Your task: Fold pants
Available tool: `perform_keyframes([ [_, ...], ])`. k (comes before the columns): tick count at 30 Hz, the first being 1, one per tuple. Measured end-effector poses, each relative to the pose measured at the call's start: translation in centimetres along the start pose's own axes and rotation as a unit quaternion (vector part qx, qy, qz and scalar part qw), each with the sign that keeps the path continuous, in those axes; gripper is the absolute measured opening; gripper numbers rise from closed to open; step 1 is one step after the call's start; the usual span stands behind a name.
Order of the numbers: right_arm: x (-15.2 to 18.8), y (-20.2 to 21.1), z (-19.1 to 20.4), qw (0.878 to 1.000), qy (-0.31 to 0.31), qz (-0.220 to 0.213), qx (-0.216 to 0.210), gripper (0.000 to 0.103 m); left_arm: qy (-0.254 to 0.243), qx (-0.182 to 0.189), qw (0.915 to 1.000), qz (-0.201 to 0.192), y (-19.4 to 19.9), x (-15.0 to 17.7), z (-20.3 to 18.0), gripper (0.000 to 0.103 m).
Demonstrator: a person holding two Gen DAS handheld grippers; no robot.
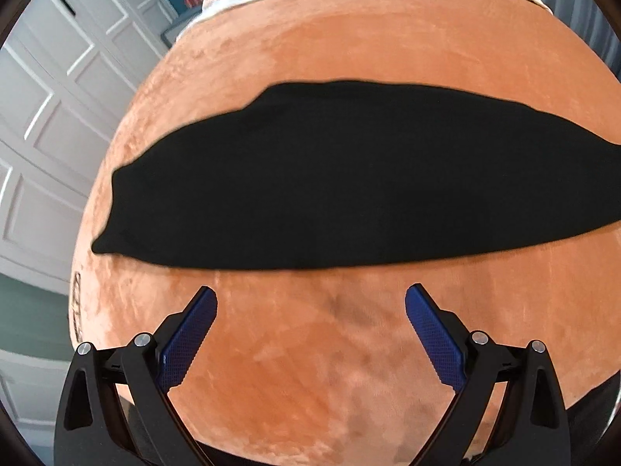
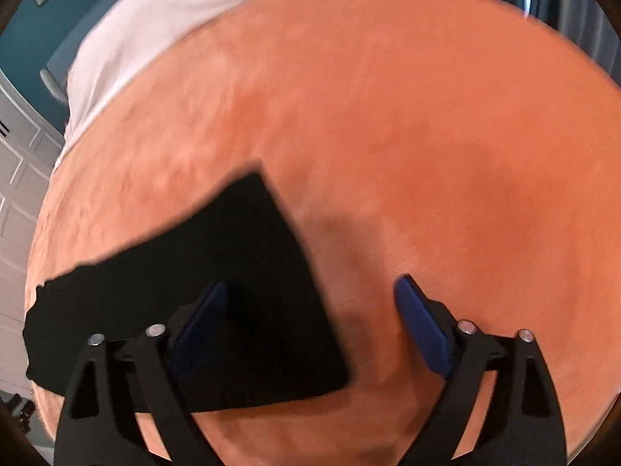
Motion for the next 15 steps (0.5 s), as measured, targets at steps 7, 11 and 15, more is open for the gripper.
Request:
perform_keyframes([
  [7, -2.9, 4.7, 2.3, 0.998, 0.015, -0.057, -0.033, 0.012, 0.050, 0.012, 0.9985, 0.019, -1.1, 0.5, 2.4, 0.096],
  [11, -0.9, 0.3, 0.1, 0.999, 0.040, -0.006, 0.025, 0.029, 0.075, -0.018, 0.9966, 0.027, -3.0, 1.0, 5.3, 0.096],
  [15, -2.0, 6.9, 1.7, 0.992, 0.021, -0.097, 0.082, 0.041, 0.131, -0.027, 0.9901, 0.043, -5.0, 2.1, 9.9, 0.096],
])
Point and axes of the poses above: each gripper's, at about its wrist camera, not at the fingertips, and y roughly against the way its jaws point, z to its left, x to its underside, the point moved 8 cm from there along -y, roughly the way its jaws point, and after that the axes turned 1 degree about -y, right-handed, at the moved point
